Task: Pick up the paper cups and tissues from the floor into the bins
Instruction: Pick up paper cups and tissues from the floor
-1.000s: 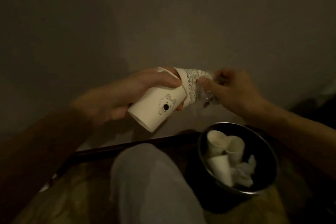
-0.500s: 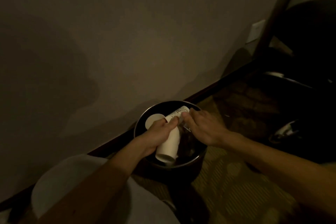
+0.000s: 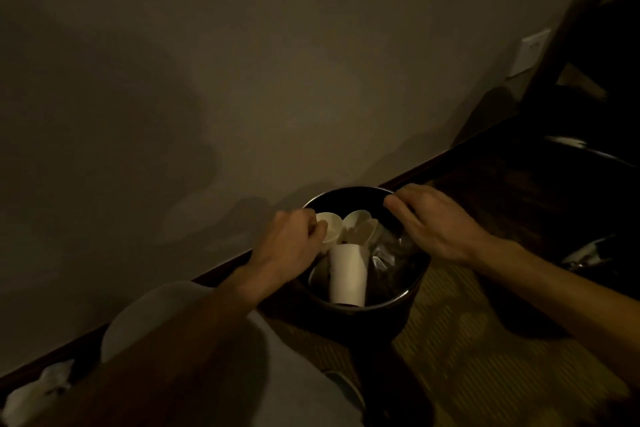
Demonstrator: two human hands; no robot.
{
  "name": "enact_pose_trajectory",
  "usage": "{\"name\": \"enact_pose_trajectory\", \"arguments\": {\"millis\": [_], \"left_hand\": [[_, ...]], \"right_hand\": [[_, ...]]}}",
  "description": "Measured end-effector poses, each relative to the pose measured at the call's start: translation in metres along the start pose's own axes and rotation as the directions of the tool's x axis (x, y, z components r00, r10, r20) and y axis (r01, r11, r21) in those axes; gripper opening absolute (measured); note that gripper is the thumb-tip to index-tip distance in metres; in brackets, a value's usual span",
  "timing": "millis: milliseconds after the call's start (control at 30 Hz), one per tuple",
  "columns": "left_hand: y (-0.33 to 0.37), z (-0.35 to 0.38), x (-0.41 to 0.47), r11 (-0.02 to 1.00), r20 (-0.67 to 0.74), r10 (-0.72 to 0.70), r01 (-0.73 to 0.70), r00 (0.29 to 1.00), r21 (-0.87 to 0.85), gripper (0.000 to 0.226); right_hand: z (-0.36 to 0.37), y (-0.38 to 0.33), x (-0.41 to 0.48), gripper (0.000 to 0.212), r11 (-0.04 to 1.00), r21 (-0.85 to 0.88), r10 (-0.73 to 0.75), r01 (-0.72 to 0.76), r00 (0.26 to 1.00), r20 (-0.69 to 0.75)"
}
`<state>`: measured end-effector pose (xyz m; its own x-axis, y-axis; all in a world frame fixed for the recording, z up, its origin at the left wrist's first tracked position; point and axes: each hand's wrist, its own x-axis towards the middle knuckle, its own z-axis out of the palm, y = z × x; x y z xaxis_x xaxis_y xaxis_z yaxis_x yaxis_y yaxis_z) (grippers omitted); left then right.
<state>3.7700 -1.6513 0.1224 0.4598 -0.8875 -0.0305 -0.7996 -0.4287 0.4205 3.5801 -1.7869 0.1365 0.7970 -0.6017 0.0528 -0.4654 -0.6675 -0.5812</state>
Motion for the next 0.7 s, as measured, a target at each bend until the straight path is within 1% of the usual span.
{"name": "enact_pose_trajectory", "arguments": {"millis": [67,100,167,267,367,467,533,567,633,700], "left_hand": [[-0.003,-0.037,0.000,0.998,0.031,0.044,-0.045,0.999,0.043,0.040],[-0.005,-0.060,-0.003,0.994,0.044,0.071,-0.075,0.996,0.085,0.041],[-0.012,-0.111,-0.015,0.975,0.061,0.110,-0.120,0.992,0.188,0.042],[-0.034,-0.182,-0.052,0.925,0.036,0.111,-0.117,0.993,0.362,0.037],[-0.075,-0.231,-0.109,0.857,0.045,0.017,-0.038,0.999,0.514,0.035],[-0.134,-0.258,-0.183,0.822,0.001,-0.121,0.099,0.993,0.561,0.041],[-0.182,-0.261,-0.233,0.818,-0.041,-0.227,0.214,0.973,0.533,0.042],[-0.208,-0.258,-0.257,0.825,-0.060,-0.293,0.284,0.954,0.488,0.041],[-0.260,-0.238,-0.306,0.822,-0.101,-0.445,0.450,0.890,0.349,0.036],[-0.310,-0.204,-0.351,0.761,-0.144,-0.573,0.590,0.807,0.270,0.035]], "right_hand": [[0.003,-0.019,0.004,0.018,0.995,0.010,-0.096,0.097,0.991,-0.089],[0.007,-0.033,0.006,0.013,0.988,0.043,-0.143,0.149,0.983,-0.115],[0.021,-0.070,0.012,0.012,0.957,0.145,-0.233,0.251,0.964,-0.131],[0.054,-0.139,0.022,0.012,0.887,0.258,-0.375,0.384,0.923,-0.084],[0.098,-0.210,0.034,0.014,0.824,0.308,-0.506,0.476,0.862,0.023],[0.144,-0.282,0.042,0.017,0.763,0.364,-0.615,0.534,0.773,0.157],[0.180,-0.328,0.043,0.018,0.722,0.375,-0.680,0.581,0.695,0.233],[0.200,-0.349,0.043,0.018,0.701,0.378,-0.709,0.605,0.651,0.273],[0.242,-0.387,0.041,0.017,0.664,0.366,-0.746,0.652,0.545,0.382],[0.286,-0.418,0.042,0.020,0.647,0.334,-0.730,0.685,0.431,0.531]]}}
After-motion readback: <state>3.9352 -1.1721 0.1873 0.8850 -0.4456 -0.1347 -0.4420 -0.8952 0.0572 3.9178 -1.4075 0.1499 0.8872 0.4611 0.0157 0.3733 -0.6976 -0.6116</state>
